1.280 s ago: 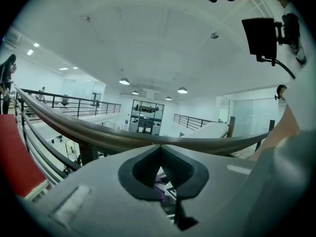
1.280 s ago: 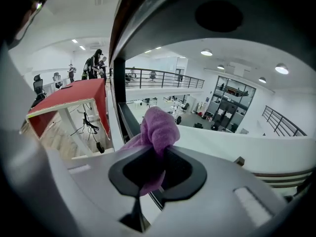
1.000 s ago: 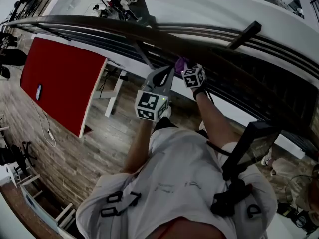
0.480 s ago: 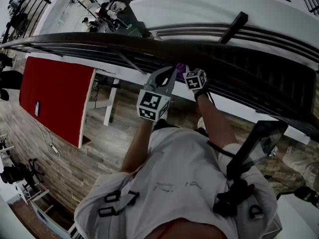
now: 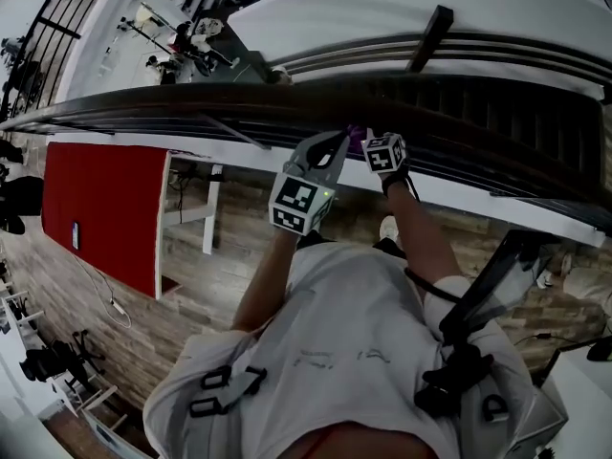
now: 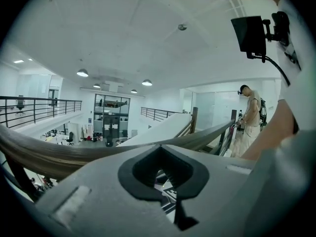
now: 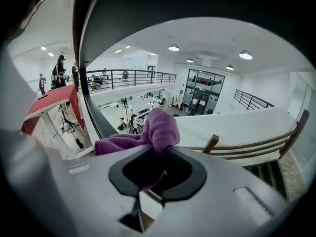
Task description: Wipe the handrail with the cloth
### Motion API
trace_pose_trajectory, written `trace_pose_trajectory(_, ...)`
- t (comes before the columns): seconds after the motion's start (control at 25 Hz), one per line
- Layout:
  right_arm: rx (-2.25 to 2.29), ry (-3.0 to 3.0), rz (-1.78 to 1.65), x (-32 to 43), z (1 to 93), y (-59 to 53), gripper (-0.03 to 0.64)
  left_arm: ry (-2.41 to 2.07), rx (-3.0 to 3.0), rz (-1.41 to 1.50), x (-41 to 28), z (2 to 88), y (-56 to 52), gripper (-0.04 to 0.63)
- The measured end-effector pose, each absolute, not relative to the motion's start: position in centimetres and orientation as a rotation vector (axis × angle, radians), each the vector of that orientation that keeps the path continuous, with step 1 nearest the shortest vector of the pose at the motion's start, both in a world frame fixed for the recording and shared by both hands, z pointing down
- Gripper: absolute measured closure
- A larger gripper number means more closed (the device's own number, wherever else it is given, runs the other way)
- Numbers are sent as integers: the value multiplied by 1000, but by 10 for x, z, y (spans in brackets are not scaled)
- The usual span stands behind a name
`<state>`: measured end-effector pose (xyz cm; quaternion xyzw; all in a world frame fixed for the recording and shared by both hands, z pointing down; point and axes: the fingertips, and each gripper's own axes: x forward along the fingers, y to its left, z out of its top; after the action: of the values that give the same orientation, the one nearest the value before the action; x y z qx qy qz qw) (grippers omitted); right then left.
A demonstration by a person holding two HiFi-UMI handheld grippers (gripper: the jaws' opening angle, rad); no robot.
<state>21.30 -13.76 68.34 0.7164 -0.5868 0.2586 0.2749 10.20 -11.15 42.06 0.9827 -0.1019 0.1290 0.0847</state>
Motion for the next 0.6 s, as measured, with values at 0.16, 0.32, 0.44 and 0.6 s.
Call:
trace_pose_trajectory(0.16,1970,-1539,698,238,684,-112,565,-255,2951,390,119,422,-95,594)
trace_pose_trajectory(0.32,1998,-1515,713,255,686,-95,565,-204,2956,403,135,422,-78,594)
trace_pose_trajectory(0.44,2016,-1500,719,270,686,-79,565,-157,2963,401,153,420,-61,594)
trace_pose_trajectory(0.6,2038,-1486,700,290,683,-60,565,-98,2984,394,178,416,-39,594)
